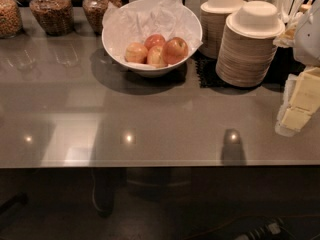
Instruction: Pick apple from white bowl
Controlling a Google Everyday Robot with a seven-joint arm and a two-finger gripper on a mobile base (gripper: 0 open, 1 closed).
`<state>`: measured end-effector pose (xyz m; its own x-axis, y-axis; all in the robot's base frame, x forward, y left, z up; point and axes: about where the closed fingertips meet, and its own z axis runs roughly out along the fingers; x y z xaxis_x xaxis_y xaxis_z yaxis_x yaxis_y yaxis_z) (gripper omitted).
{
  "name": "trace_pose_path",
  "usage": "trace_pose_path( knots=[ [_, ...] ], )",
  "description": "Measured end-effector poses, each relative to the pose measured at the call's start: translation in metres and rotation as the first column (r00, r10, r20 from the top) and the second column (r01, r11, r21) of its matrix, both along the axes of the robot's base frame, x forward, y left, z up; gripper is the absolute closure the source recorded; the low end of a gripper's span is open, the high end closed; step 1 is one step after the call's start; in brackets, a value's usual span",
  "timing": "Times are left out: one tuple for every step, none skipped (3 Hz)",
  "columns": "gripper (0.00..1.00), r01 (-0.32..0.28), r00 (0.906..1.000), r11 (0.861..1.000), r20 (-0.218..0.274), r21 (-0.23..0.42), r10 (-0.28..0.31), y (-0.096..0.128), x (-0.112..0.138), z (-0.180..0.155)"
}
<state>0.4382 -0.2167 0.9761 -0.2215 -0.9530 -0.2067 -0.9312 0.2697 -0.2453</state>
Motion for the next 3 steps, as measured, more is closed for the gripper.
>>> trace_pose_path(
  knots=[
    [0.00,0.001,0.9999,1.000,0.011,0.006,-0.001,0.001,0.002,0.001],
    [0.00,0.002,0.9972,0.997,0.074,0.073,-0.008,0.013,0.021,0.005],
    [0.00,-0.023,0.9859,0.983,0.167,0.183,-0.008,0.043,0.064,0.012]
  ],
)
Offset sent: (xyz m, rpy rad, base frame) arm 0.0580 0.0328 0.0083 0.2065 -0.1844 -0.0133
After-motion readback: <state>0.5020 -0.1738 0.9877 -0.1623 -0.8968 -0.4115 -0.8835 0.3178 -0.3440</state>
